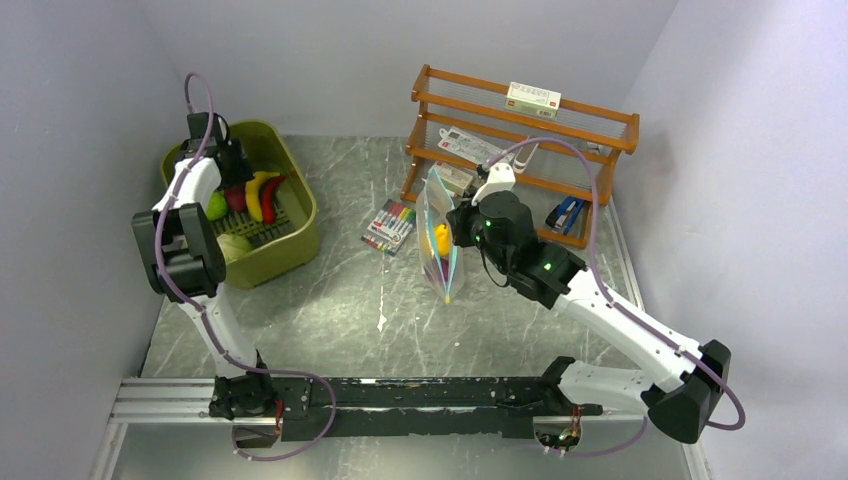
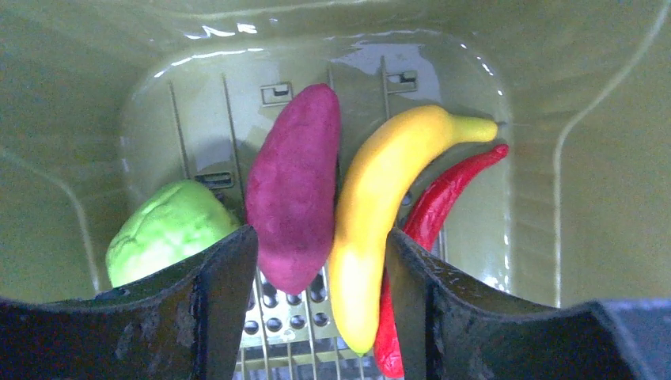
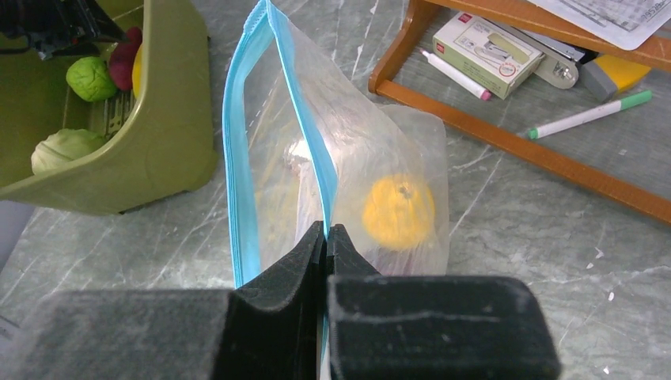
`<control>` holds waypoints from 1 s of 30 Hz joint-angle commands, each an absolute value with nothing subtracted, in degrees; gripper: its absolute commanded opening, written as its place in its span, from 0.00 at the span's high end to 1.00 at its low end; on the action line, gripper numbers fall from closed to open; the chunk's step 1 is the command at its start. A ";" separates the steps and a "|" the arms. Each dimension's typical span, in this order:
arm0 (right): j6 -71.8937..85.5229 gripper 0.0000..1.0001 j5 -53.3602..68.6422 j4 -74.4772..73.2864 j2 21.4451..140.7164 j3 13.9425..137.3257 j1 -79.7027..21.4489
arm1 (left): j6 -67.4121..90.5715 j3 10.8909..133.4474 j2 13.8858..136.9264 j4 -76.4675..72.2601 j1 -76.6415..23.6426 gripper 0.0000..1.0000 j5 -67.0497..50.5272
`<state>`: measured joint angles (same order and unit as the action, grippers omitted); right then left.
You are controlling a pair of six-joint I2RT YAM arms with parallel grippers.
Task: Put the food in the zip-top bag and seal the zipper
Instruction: Pick up the fake vegetable from the bin.
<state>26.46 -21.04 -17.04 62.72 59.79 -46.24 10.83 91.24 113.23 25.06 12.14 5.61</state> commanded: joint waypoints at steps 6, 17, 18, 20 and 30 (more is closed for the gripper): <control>27.80 1.00 -22.75 -16.83 60.63 58.76 -46.33 | 11.13 95.10 116.01 26.96 12.43 0.41 10.37; 28.76 1.00 -23.64 -17.49 59.25 57.89 -46.34 | 11.13 95.49 119.33 26.45 13.31 0.45 6.63; 28.89 1.00 -23.57 -17.59 59.17 57.86 -46.36 | 11.24 95.71 119.66 26.73 13.28 0.45 6.45; 28.99 1.00 -23.34 -17.65 59.06 57.82 -46.32 | 11.56 96.09 120.10 27.35 13.27 0.45 6.84; 29.26 1.00 -23.28 -17.71 58.73 57.69 -46.37 | 12.92 94.17 119.44 26.13 13.28 0.48 5.28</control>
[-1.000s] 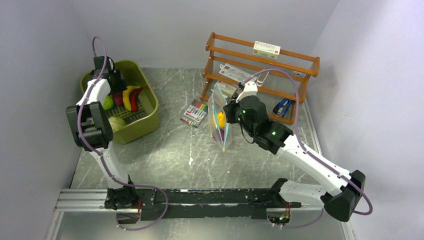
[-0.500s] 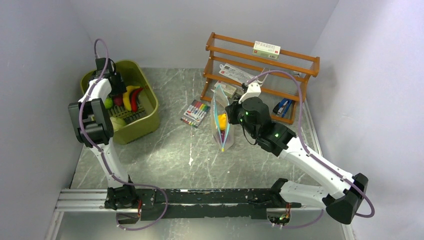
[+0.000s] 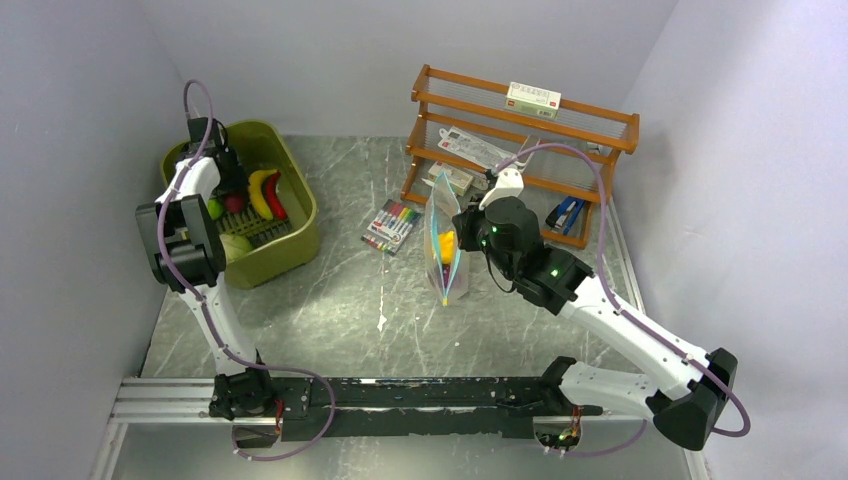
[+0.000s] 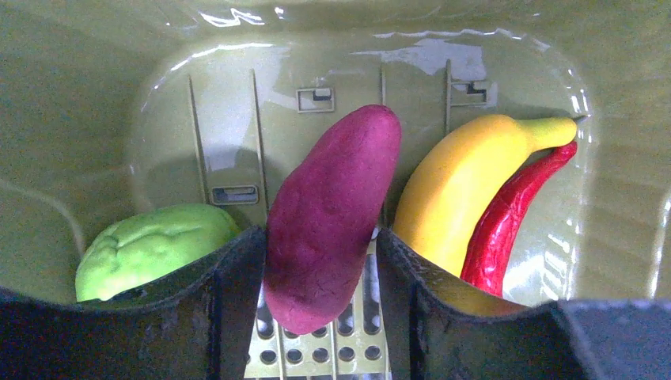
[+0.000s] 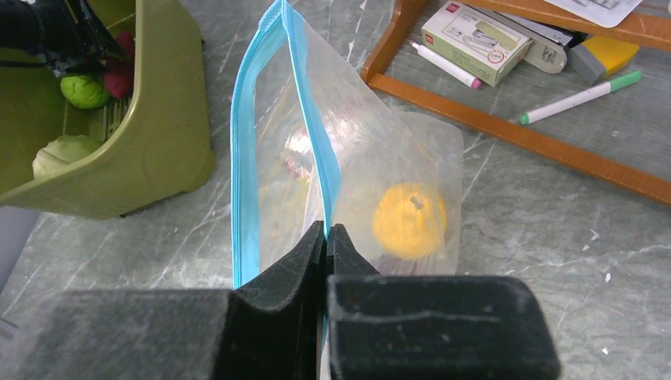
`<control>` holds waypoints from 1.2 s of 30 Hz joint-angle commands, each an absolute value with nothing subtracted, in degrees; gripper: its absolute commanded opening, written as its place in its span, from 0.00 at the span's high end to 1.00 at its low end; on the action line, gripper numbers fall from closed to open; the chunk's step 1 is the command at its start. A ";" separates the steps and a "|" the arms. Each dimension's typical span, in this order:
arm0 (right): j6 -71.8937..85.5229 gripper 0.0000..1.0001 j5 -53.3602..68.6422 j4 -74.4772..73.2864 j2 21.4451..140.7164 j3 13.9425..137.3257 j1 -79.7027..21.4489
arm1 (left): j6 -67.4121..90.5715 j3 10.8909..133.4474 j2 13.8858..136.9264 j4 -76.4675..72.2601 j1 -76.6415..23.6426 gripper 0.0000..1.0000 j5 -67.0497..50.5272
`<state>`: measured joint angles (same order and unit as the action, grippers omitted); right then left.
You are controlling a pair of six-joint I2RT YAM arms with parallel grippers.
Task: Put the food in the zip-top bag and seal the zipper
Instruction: Pick up the fake vegetable from the bin.
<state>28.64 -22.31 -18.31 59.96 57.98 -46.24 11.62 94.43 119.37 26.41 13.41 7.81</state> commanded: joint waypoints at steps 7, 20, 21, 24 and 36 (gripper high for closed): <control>29.62 1.00 -23.13 -17.17 57.51 57.68 -46.35 | 11.08 92.25 120.06 23.95 13.29 0.46 5.78; 31.12 1.00 -22.30 -18.69 54.84 55.93 -46.39 | 10.41 91.60 117.15 24.89 12.28 0.52 5.99; 31.30 1.00 -22.08 -18.75 54.67 55.76 -46.39 | 10.52 91.49 116.67 25.06 12.20 0.52 6.10; 31.89 1.00 -21.32 -18.75 54.21 55.45 -46.37 | 11.03 91.65 115.43 26.48 12.05 0.53 5.50; 31.74 1.00 -22.48 -18.42 54.43 54.03 -46.33 | 13.23 89.98 105.99 28.57 11.45 0.57 4.77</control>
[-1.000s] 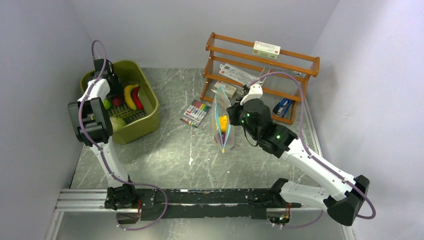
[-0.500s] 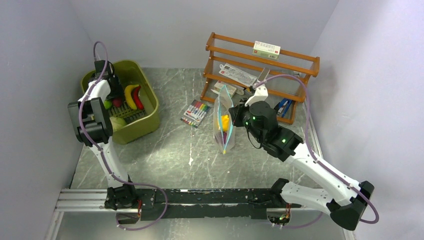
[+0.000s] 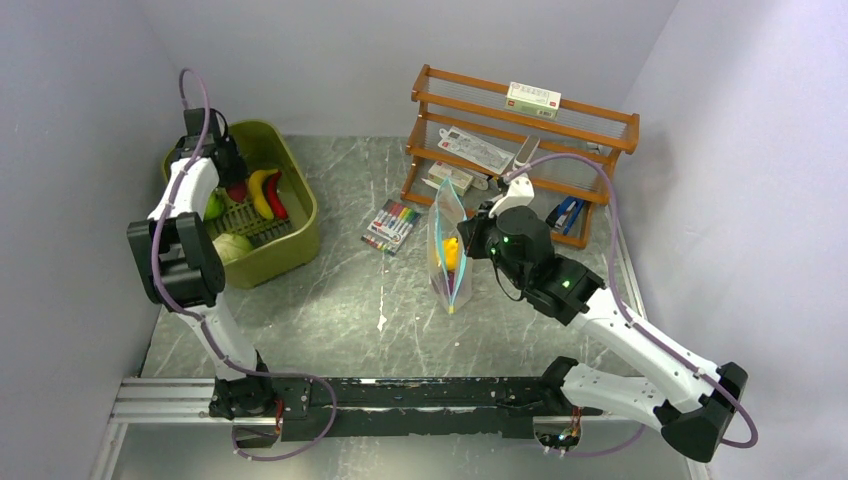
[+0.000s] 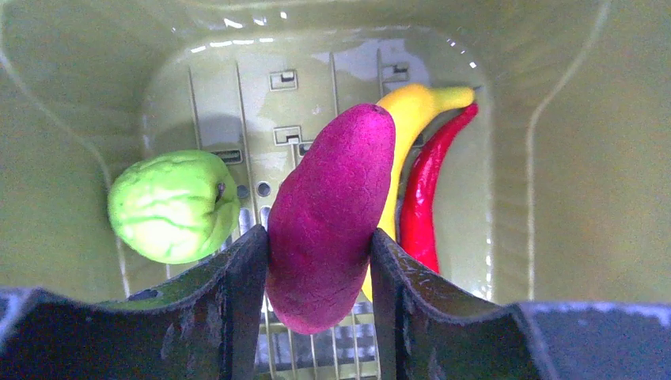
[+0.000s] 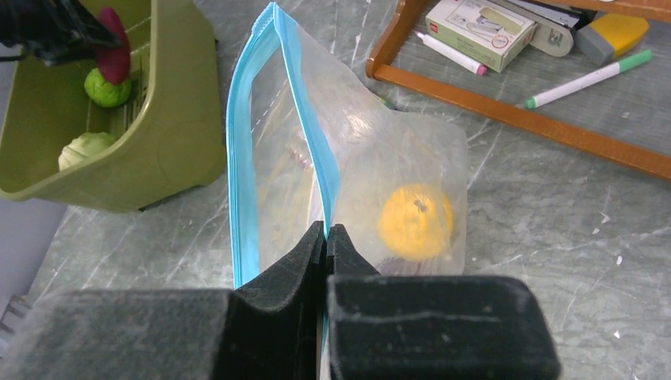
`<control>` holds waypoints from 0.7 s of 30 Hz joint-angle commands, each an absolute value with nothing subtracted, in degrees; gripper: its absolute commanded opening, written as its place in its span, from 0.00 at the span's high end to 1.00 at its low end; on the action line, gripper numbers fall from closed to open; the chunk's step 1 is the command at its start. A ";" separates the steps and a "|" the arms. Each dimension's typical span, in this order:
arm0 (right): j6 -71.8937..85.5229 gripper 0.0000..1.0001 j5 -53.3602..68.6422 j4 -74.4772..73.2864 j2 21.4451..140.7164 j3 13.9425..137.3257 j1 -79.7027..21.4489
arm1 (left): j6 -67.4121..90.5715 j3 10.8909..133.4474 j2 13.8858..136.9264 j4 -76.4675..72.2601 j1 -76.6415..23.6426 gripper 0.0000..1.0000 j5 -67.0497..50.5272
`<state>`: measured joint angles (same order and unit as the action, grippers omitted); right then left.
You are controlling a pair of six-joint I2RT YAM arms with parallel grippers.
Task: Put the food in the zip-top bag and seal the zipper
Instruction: Pick up the fake vegetable from the bin.
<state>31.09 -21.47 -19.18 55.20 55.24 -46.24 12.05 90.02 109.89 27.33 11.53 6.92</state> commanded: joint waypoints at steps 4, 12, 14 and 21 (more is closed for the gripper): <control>31.79 1.00 -21.19 -18.59 55.99 54.28 -46.32 | 14.20 88.34 102.47 29.02 11.43 0.57 0.62; 33.94 1.00 -17.25 -21.77 60.37 56.99 -46.40 | 14.76 82.47 92.97 28.36 10.90 0.59 -14.64; 34.66 1.00 -14.39 -20.99 60.38 59.20 -46.34 | 14.90 81.58 90.46 28.51 10.90 0.59 -18.74; 37.72 1.00 -12.08 -23.21 63.08 62.43 -46.34 | 18.32 73.96 80.23 21.18 10.30 0.60 -35.78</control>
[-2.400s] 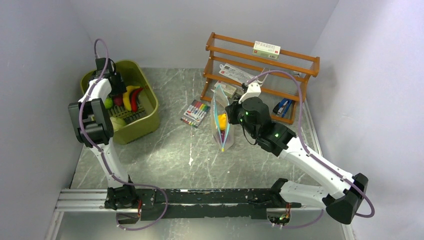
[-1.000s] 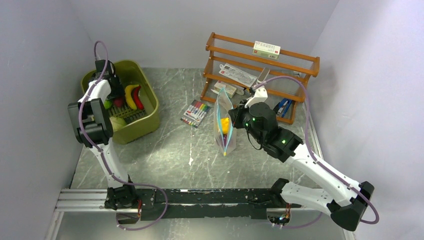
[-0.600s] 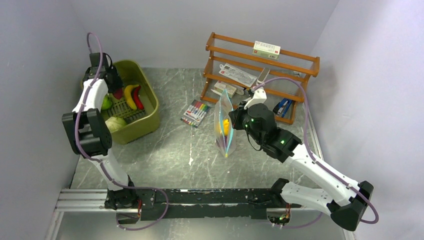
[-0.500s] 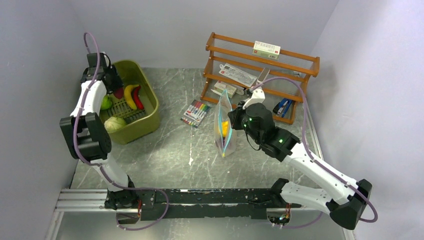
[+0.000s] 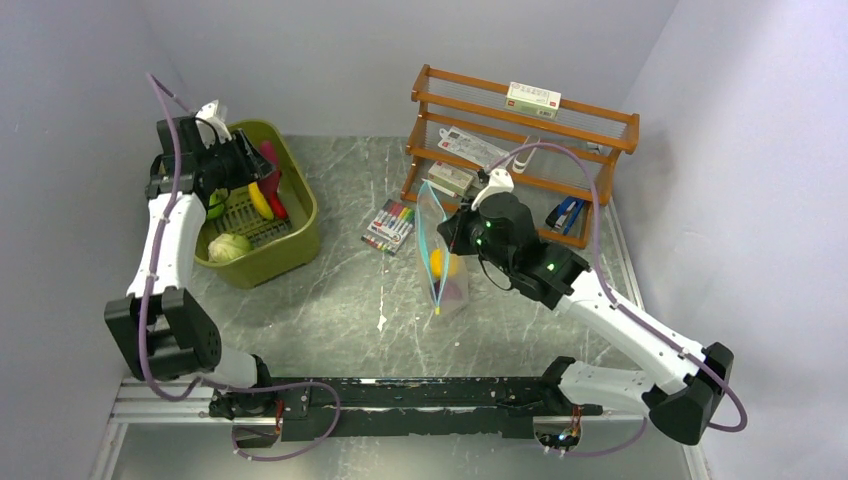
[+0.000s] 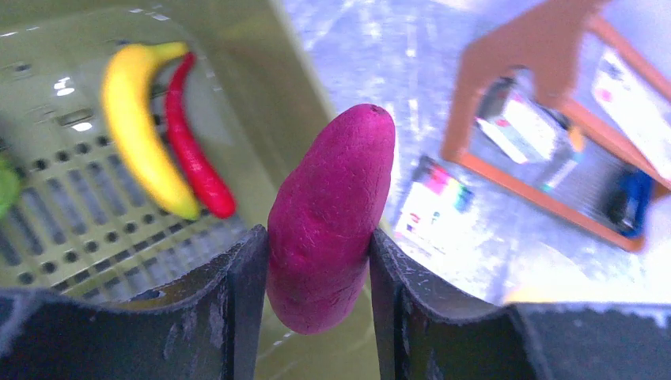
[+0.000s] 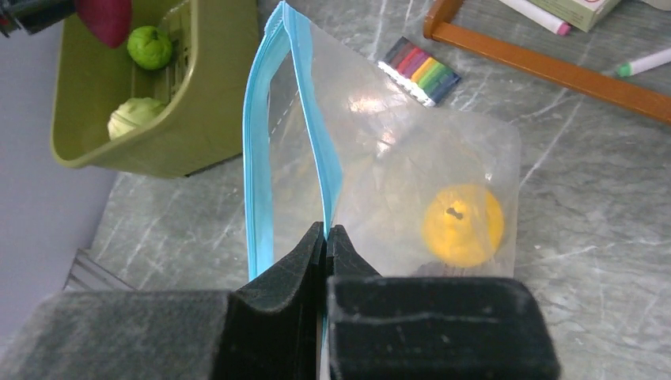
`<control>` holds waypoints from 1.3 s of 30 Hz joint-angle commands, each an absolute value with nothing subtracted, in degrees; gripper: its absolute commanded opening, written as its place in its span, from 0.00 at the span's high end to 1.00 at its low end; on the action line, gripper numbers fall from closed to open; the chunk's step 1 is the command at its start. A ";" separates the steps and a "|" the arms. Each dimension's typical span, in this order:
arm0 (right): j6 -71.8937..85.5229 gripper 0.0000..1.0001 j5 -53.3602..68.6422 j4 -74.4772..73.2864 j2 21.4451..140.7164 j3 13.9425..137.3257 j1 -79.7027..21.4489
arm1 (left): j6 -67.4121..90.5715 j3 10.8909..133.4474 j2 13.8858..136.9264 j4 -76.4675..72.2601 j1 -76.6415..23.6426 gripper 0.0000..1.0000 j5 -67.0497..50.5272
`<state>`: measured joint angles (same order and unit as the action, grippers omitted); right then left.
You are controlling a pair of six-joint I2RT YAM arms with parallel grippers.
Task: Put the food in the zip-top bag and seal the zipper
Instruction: Pick up the fake vegetable from the bin, then place the fake vegetable in the zipper food storage bag.
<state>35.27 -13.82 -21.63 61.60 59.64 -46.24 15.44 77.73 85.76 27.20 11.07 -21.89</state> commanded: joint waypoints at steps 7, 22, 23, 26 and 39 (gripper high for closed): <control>40.39 1.00 -18.53 -33.99 58.34 67.19 -46.37 | 19.42 72.43 74.82 19.69 5.04 0.62 -43.22; 42.43 1.00 -20.89 -42.51 54.80 69.82 -46.32 | 19.29 65.34 71.54 19.52 -8.51 0.61 -51.79; 42.45 1.00 -19.77 -39.71 55.24 67.78 -46.32 | 19.58 64.90 71.42 19.23 -8.79 0.61 -52.78; 43.51 1.00 -16.93 -31.20 57.14 61.00 -46.33 | 20.47 63.61 70.22 17.82 -9.88 0.61 -56.16; 46.45 1.00 -10.73 -10.89 66.38 52.47 -46.39 | 27.32 52.93 67.96 12.47 -18.07 0.61 -61.19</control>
<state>45.43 -12.23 -18.17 65.82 51.75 -46.30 27.29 53.39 66.96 13.65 -15.55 -58.37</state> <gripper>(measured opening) 0.009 0.443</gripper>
